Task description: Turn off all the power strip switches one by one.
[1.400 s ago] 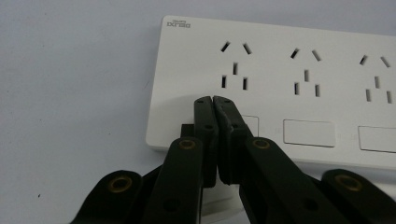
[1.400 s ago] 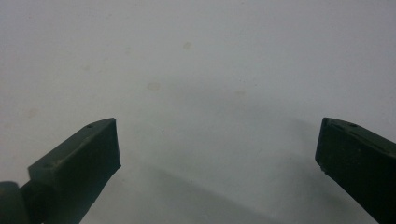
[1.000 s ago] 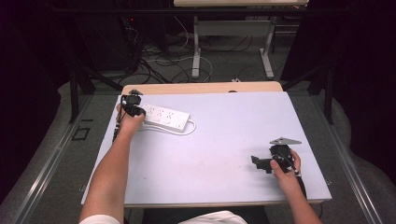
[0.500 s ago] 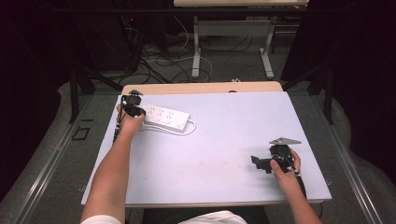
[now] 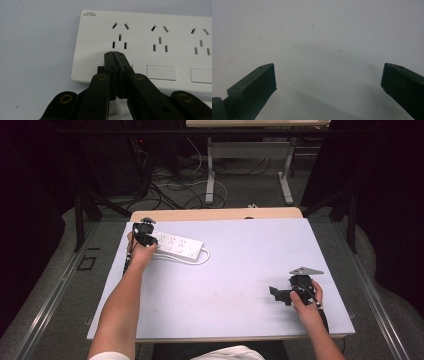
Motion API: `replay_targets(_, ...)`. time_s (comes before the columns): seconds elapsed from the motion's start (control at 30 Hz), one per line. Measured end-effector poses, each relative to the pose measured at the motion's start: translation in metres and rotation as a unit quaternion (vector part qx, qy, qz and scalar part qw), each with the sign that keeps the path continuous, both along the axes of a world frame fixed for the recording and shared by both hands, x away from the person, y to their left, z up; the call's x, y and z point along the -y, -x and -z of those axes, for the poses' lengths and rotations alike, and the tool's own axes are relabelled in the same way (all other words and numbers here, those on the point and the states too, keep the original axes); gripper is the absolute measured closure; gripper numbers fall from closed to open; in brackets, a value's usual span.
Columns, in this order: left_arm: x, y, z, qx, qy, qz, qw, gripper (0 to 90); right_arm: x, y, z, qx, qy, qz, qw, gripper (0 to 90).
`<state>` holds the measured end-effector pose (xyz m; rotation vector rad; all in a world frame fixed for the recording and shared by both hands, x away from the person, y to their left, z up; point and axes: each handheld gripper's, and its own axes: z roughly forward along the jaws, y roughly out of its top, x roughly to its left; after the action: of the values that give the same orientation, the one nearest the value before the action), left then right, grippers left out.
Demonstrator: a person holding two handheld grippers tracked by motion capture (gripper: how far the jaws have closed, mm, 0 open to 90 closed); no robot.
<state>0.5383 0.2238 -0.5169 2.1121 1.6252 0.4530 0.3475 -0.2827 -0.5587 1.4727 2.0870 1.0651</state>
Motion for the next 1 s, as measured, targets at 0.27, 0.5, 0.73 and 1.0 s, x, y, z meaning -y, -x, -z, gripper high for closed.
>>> replay_targets(0.27, 0.004, 0.010, -0.003, -0.005, 0.007, 0.015, 0.9999, 86.4, 0.000, 0.002, -0.002, 0.001, -0.002, -0.003, 1.0000, 0.0)
replay_targets(0.5, 0.010, 0.022, -0.006, 0.010, 0.035, 0.040, 0.9985, 81.0, 0.001, 0.002, -0.003, 0.003, -0.004, -0.001, 1.0000, 0.0)
replay_targets(0.73, 0.008, 0.046, -0.008, 0.021, 0.068, 0.060, 0.9956, 75.6, 0.002, 0.002, -0.003, 0.006, -0.002, -0.001, 1.0000, 0.0)
replay_targets(1.0, -0.001, 0.079, -0.014, 0.044, 0.122, 0.065, 0.9894, 72.5, 0.000, 0.002, -0.004, 0.005, -0.003, -0.002, 1.0000, 0.0)
